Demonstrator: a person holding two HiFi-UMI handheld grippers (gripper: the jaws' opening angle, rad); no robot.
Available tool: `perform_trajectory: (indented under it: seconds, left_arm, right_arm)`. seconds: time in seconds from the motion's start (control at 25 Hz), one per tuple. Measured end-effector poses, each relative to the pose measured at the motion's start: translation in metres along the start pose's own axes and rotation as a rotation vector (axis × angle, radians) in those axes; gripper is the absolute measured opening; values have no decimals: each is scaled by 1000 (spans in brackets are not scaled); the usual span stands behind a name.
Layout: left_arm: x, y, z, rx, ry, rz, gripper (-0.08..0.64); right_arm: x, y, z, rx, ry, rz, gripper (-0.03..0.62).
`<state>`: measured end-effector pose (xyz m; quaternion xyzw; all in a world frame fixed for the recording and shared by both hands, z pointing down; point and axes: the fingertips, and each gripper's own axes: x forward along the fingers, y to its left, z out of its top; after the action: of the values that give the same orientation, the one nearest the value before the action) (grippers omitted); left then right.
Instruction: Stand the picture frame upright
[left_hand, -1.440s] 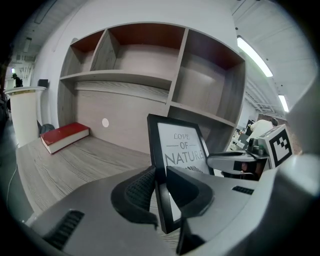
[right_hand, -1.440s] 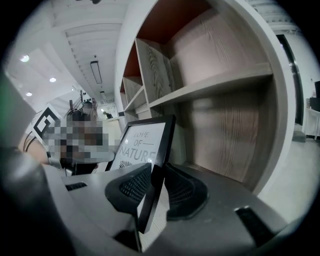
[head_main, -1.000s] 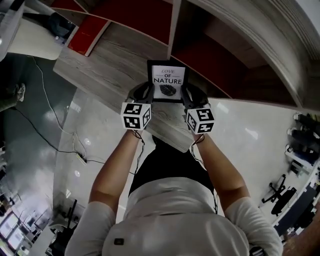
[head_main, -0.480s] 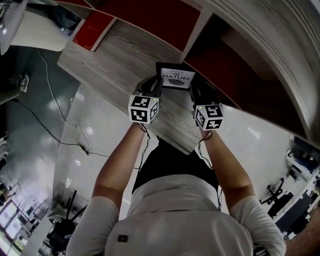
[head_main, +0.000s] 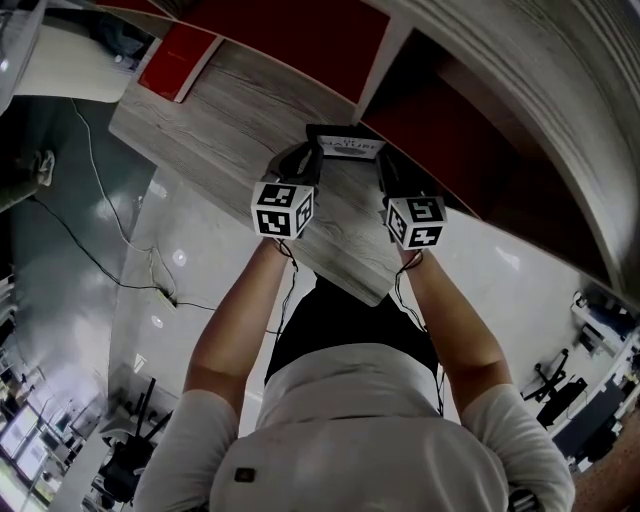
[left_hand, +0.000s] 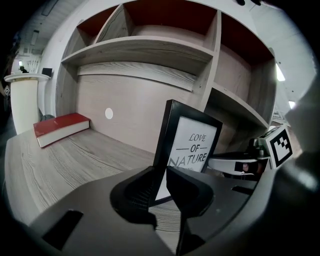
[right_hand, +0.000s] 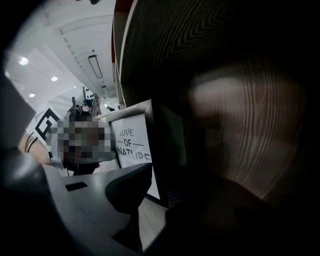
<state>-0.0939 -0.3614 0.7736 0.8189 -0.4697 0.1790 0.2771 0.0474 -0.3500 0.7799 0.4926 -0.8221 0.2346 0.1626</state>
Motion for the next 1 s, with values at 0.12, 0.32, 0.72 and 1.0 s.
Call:
perform_trajectory:
  seconds: [0.12, 0.32, 0.72, 1.0]
  left_arm:
    - [4, 1, -2, -7, 6, 2, 78]
    - [8, 4, -6, -16, 17, 2, 78]
    - [10, 0, -7, 8, 13, -9, 80]
    - [9, 3, -11, 13, 15, 0, 88]
  right_arm:
    - [3, -2, -1, 2, 4, 0, 84]
    - [8, -4, -3, 7, 15, -1, 86]
    - [6, -7, -7, 5, 18, 5, 88]
    - [7, -9, -9, -12, 32, -14, 104]
